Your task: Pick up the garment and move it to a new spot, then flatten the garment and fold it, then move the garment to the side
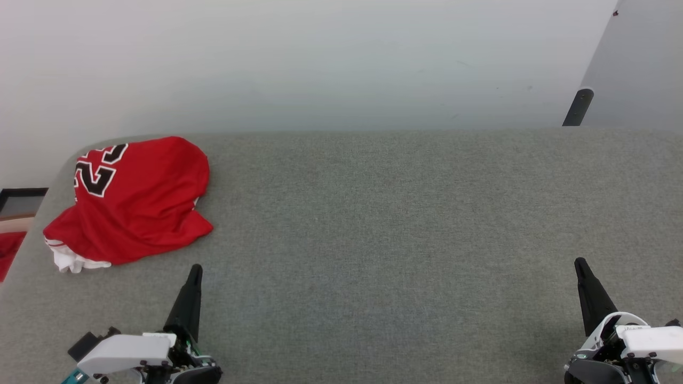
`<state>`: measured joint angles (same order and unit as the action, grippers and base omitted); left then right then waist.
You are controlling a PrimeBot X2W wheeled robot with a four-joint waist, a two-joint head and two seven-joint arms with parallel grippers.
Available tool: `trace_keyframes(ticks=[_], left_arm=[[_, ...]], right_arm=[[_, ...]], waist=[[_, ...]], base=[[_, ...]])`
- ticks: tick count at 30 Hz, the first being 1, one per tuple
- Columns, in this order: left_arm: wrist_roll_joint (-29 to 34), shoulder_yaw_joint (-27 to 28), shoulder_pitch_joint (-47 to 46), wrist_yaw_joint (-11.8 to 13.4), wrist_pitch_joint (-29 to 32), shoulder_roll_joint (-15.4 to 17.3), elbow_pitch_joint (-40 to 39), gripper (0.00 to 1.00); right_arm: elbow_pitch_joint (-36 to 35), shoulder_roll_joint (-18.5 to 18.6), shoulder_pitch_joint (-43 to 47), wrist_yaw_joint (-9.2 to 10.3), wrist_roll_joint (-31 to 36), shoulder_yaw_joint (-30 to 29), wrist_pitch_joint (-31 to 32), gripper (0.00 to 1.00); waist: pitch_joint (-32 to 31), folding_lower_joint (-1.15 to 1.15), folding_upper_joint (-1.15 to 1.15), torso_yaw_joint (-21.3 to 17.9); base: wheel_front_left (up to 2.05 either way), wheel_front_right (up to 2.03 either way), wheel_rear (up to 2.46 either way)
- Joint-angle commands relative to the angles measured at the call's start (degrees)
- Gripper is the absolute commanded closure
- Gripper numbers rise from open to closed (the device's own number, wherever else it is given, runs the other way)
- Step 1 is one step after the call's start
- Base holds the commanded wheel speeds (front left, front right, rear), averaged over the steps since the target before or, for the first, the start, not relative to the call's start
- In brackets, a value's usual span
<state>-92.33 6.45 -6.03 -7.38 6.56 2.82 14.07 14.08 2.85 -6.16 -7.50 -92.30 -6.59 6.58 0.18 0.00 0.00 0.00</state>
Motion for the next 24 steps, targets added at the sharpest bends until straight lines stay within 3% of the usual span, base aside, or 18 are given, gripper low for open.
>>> trace_keyframes(ticks=[1,9,10,15,24], left_arm=[[-0.2,0.1,-0.5,-0.2,0.1,0.0,-0.1,1.00],[-0.2,0.1,-0.5,-0.2,0.1,0.0,-0.1,1.00],[0.0,0.0,0.0,0.0,0.0,0.0,0.0,0.00],[0.0,-0.3,2.4,0.1,0.0,-0.6,2.5,0.00],[0.2,-2.9,1.8,0.1,-2.4,-0.5,1.0,0.00]], right_arm=[[-0.1,-0.1,-0.2,0.02,-0.2,0.0,0.0,1.00],[-0.1,-0.1,-0.2,0.02,-0.2,0.0,0.0,1.00],[0.0,0.0,0.0,0.00,0.0,0.0,0.0,0.00],[2.5,-0.3,2.0,0.03,0.0,0.0,0.0,0.00],[1.1,-0.2,1.7,0.03,0.9,2.1,-2.5,0.00]], waist=[[0.0,0.00,0.00,0.0],[0.0,0.00,0.00,0.0],[0.0,0.00,0.00,0.0],[0.0,0.00,0.00,0.0],[0.0,0.00,0.00,0.0]], base=[[0.00,0.00,0.00],[0.00,0.00,0.00],[0.00,0.00,0.00],[0.00,0.00,0.00],[0.00,0.00,0.00]])
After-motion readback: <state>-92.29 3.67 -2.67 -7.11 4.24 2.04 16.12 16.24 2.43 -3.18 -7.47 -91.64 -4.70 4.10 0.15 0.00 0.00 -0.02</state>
